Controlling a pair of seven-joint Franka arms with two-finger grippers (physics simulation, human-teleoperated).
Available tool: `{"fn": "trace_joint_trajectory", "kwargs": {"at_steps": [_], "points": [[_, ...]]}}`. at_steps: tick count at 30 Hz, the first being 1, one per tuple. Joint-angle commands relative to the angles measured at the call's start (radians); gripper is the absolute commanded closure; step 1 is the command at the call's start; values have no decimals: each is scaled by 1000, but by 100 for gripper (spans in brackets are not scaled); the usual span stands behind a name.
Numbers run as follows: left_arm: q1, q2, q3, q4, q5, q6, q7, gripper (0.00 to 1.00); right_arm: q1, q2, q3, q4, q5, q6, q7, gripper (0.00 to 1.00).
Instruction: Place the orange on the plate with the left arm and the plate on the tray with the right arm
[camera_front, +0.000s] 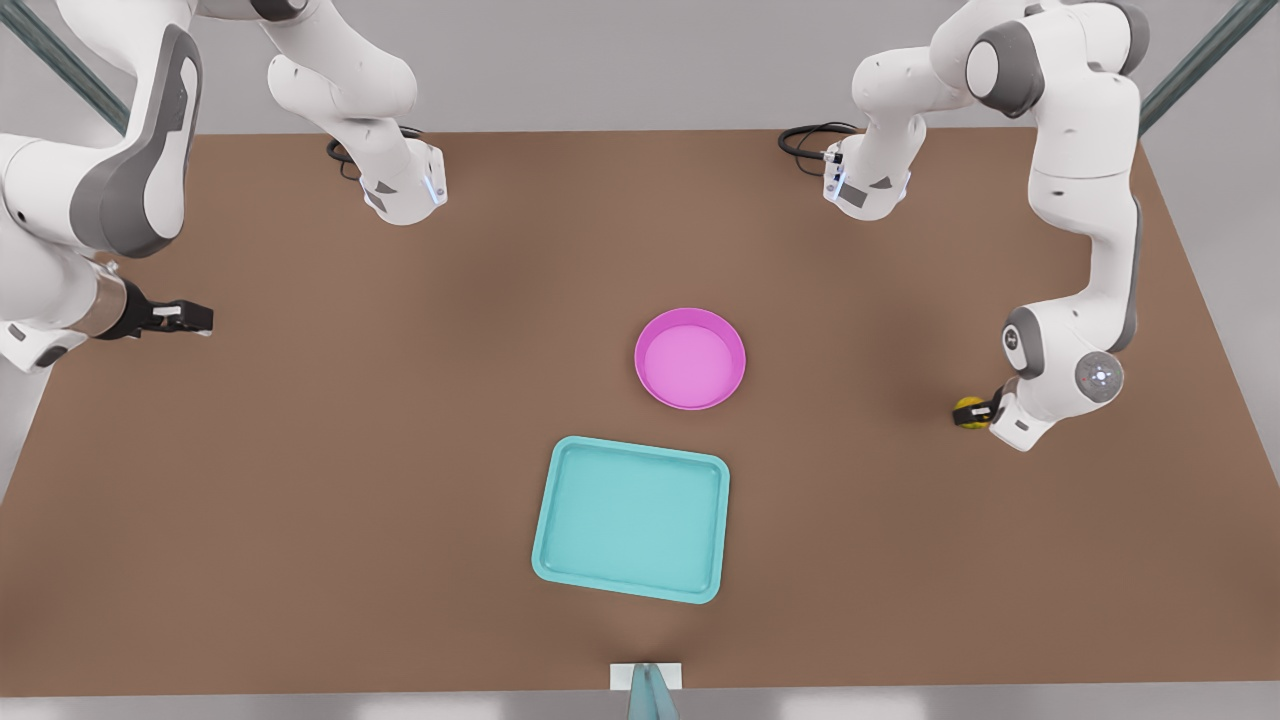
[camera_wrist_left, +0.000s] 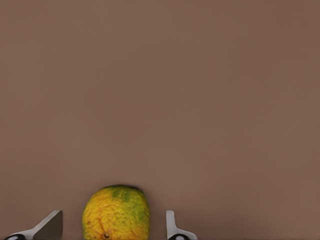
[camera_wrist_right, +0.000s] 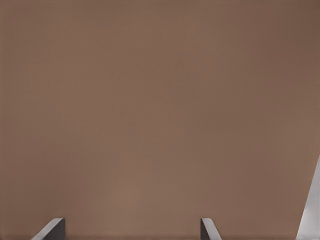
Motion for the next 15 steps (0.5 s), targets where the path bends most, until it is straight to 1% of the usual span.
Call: {"fn": "trace_joint_trajectory", "kwargs": {"at_steps": [1,6,15], "points": [[0,7,0,-1,2,28,6,0,0,1,-1,0,1,-1,-16,0],[0,40,0,1,0,42,6,0,-4,1,-1,0,1,-3,-18,0],[0,40,0,-21,0,29,6,0,-4,7,-1,0,1,-3,-16,0]]}}
